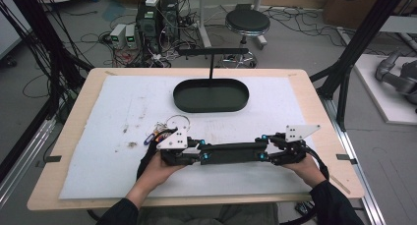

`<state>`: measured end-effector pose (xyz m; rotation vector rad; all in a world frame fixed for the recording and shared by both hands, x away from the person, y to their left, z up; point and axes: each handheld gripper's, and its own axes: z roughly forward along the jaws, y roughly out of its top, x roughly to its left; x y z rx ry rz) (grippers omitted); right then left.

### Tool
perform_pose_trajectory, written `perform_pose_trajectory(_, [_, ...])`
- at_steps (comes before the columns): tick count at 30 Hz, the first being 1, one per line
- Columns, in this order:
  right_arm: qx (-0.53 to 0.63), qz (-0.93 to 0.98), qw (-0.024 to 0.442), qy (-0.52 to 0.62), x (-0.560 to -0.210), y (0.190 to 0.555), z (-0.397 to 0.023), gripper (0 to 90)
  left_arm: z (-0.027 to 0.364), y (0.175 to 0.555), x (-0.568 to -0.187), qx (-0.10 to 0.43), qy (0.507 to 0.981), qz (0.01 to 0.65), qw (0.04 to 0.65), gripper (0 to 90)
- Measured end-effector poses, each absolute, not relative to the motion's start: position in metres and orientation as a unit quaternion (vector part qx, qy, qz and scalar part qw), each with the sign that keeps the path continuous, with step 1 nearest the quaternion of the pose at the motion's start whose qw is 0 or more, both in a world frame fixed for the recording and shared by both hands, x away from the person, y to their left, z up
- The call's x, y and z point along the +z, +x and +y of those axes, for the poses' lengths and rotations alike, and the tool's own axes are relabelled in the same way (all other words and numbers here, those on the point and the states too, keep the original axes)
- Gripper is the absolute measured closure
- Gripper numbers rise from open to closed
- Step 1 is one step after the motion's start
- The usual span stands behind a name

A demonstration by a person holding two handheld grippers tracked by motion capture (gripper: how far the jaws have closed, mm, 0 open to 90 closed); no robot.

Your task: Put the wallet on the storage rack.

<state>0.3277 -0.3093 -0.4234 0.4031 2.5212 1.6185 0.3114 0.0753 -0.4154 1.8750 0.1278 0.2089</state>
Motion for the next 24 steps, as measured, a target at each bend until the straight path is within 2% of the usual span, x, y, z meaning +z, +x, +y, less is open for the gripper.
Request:
perform_pose_trajectory(5, [0.535, 0.835, 0.065, 0.111, -0.421, 0.325, -0.306, 69.1, 0.077, 0.311, -0.411, 0.096, 0.801, 0.056, 0.588, 74.3])
perform_pose_trajectory(8, [0.541, 0.833, 0.058, 0.098, -0.420, 0.324, -0.307, 74.8, 0.079, 0.312, -0.411, 0.088, 0.794, 0.075, 0.597, 69.8])
perform_pose_trajectory(11, [0.539, 0.834, 0.065, 0.092, -0.418, 0.323, -0.305, 75.6, 0.081, 0.313, -0.408, 0.093, 0.787, 0.089, 0.603, 60.7])
perform_pose_trajectory(14, [0.539, 0.834, 0.075, 0.095, -0.417, 0.324, -0.305, 76.0, 0.086, 0.315, -0.405, 0.098, 0.781, 0.110, 0.606, 47.4])
perform_pose_trajectory(18, [0.545, 0.827, 0.091, 0.106, -0.413, 0.327, -0.308, 76.1, 0.096, 0.314, -0.400, 0.110, 0.773, 0.129, 0.611, 39.6])
perform_pose_trajectory(24, [0.557, 0.810, 0.117, 0.142, -0.402, 0.336, -0.310, 76.1, 0.114, 0.311, -0.395, 0.130, 0.762, 0.158, 0.614, 34.0])
